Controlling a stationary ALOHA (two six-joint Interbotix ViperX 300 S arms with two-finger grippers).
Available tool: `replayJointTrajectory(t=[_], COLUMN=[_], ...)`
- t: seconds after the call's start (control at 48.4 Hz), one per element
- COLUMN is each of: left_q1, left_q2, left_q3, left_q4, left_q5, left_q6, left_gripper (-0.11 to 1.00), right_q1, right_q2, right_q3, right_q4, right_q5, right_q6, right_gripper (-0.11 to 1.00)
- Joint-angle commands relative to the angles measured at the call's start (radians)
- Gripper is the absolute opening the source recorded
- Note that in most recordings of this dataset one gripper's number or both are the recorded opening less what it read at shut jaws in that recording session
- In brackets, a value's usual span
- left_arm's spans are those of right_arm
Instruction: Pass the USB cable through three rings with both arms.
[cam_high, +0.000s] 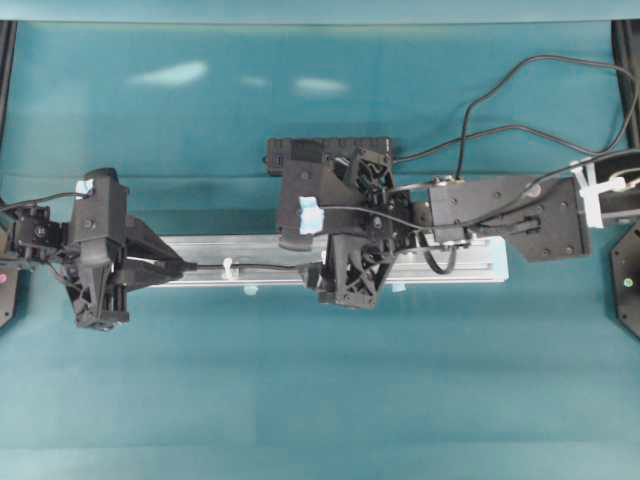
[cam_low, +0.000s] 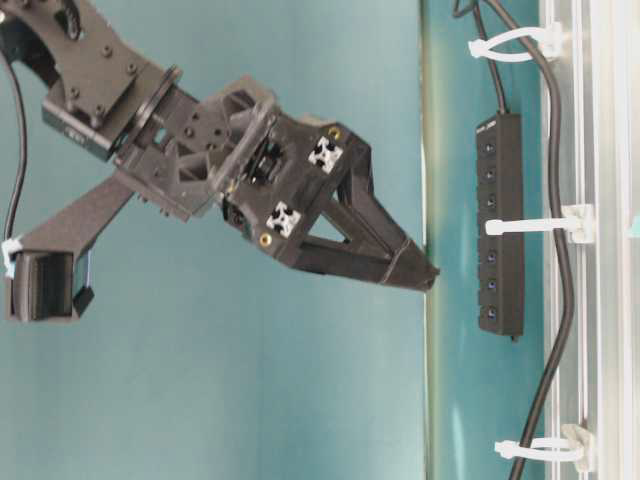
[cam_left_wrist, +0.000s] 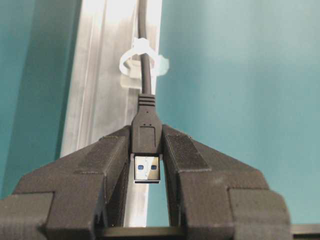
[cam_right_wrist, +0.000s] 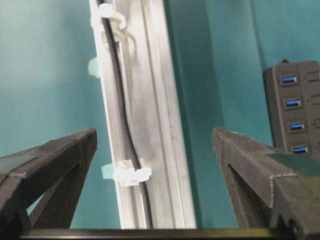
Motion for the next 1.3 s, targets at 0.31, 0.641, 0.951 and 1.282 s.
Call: replayJointTrajectory(t=[0.31, 0.641, 0.951, 1.282], left_q1=[-0.002, -0.002, -0.002, -0.002], left_q2=[-0.006, -0.006, -0.008, -0.008], left_q3=[-0.015, -0.017, -0.018, -0.02], left_q4=[0.002, 0.002, 0.002, 0.002], left_q5=[-0.005, -0.005, -0.005, -0.005], left_q6=[0.002, 0.002, 0.002, 0.002], left_gripper=[0.22, 0.22, 0.22, 0.22], right_q1=[0.008, 0.012, 0.017, 0.018], right_q2=[-0.032, -0.031, -0.031, -0.029], right_q3=[0.003, 0.003, 0.003, 0.003], right_q4=[-0.003, -0.002, -0.002, 0.0], right_q5=[-0.046, -0.049, -0.049, -0.049], right_q6=[0.005, 0.009, 0.009, 0.009], right_gripper=[0.86, 0.86, 0.86, 0.86])
